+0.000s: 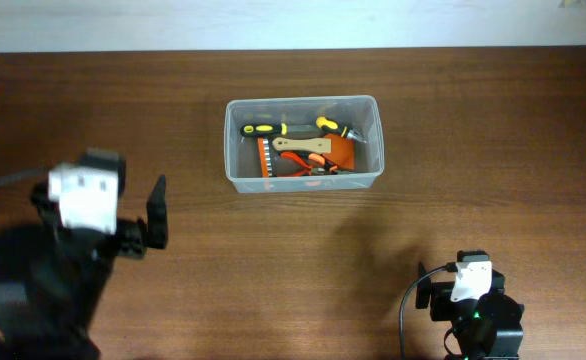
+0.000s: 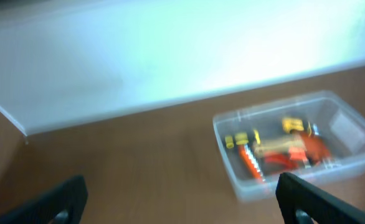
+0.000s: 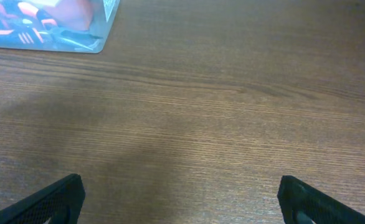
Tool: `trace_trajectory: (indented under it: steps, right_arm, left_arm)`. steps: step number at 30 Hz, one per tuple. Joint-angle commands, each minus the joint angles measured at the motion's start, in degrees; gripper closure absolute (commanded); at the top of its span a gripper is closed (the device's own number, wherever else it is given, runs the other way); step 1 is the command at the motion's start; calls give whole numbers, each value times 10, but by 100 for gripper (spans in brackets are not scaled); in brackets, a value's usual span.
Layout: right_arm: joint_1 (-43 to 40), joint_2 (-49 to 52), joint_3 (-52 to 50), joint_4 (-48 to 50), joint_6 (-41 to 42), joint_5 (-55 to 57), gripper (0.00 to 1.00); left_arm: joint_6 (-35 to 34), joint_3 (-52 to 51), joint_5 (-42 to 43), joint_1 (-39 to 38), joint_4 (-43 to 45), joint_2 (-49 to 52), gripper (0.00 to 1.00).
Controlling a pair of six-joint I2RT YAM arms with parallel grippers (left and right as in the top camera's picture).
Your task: Pack container
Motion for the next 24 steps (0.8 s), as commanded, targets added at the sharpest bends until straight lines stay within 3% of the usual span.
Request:
trace_trajectory:
  steps: [1, 11, 24]
  right_arm:
    - [-4, -7, -4, 1, -3, 7, 1]
    - [-4, -7, -4, 1, -3, 7, 1]
    - [-4, -7, -4, 1, -3, 7, 1]
  left_arm:
    - [-5, -116, 0, -12, 74, -80, 1]
    - [-5, -382, 0, -15, 193, -243, 1]
    - [-5, -544, 0, -15, 227, -351, 1]
